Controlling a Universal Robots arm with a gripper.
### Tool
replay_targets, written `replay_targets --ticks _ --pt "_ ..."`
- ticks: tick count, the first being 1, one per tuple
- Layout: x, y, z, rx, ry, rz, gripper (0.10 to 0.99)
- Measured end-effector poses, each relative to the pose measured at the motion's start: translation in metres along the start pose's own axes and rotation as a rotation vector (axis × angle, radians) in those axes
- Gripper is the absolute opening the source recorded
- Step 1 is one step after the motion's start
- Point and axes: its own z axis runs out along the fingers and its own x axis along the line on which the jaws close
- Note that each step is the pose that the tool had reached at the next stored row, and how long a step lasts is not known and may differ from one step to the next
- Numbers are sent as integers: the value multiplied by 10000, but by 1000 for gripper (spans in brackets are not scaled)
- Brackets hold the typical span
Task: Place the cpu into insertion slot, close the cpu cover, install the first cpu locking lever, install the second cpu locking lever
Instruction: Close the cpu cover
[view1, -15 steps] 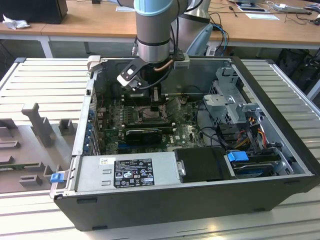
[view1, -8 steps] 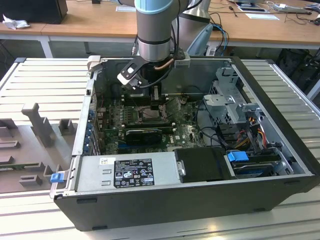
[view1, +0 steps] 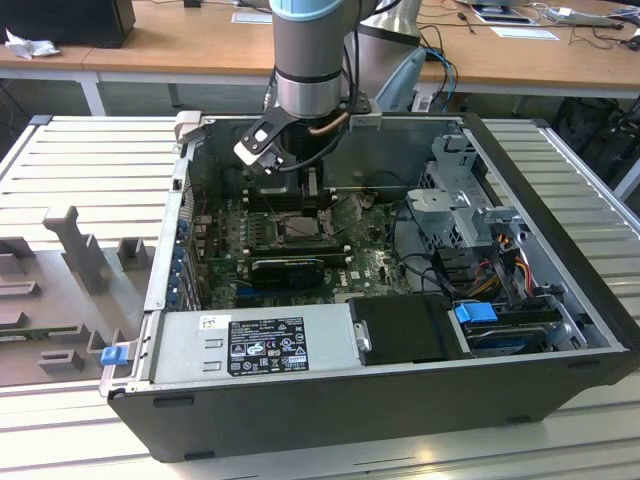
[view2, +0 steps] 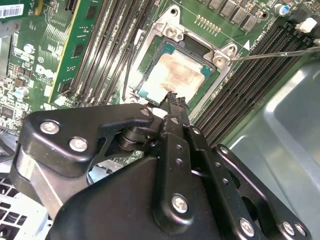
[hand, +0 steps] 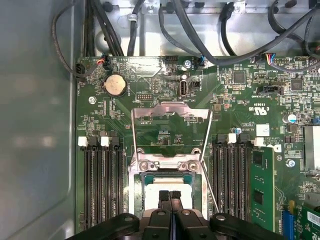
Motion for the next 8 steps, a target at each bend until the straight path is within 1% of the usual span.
replay_targets --ticks 3,4,5,6,8 --pt "0 2 -34 1 -1 0 106" --pt "1 10 -34 0 14 1 106" --pt "1 29 -33 0 55 4 106" --pt "1 46 -37 1 65 4 106" --pt "4 48 -66 1 66 5 106"
